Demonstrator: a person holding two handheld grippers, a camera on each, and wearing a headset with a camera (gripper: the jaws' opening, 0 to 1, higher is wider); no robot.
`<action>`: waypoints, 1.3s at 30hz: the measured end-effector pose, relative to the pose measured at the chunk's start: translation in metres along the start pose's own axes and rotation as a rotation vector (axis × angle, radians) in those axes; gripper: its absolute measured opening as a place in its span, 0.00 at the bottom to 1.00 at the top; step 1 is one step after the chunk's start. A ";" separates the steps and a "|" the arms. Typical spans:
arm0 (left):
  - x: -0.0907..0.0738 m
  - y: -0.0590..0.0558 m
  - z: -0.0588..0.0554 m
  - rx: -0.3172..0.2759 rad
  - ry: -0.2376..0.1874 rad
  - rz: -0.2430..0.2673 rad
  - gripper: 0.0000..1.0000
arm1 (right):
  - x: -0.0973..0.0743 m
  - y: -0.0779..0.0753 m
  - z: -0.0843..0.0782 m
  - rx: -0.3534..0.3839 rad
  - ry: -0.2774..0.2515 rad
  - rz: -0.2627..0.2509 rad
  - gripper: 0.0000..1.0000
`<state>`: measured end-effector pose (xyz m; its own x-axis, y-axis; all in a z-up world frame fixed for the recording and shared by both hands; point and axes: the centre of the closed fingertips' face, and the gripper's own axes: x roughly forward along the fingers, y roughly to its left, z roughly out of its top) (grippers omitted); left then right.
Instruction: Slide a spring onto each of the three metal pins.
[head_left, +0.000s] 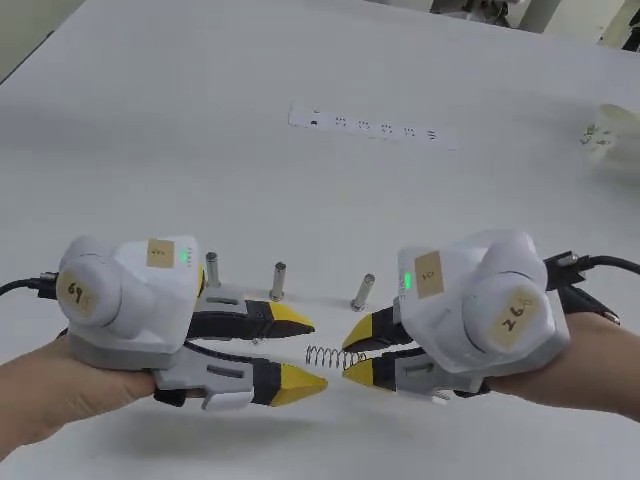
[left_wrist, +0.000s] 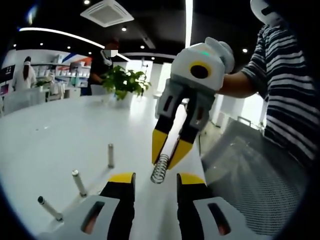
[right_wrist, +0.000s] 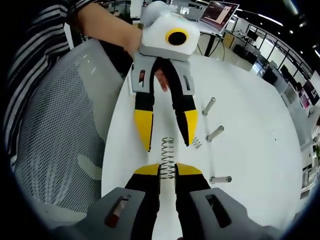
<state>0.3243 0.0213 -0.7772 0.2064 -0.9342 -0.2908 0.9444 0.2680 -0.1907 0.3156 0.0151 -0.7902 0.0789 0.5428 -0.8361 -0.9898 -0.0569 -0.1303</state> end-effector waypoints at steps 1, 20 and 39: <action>0.000 -0.001 0.001 0.000 -0.004 -0.006 0.23 | 0.000 0.000 0.000 -0.003 0.001 0.001 0.08; -0.006 -0.004 0.005 0.023 -0.014 -0.051 0.03 | 0.001 0.000 0.011 0.025 -0.053 0.001 0.08; -0.013 -0.005 0.006 0.003 0.004 -0.110 0.02 | 0.001 -0.002 0.006 0.069 -0.091 -0.007 0.10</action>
<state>0.3187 0.0305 -0.7674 0.1009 -0.9569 -0.2724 0.9621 0.1636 -0.2183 0.3169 0.0203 -0.7874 0.0774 0.6173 -0.7829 -0.9954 0.0033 -0.0958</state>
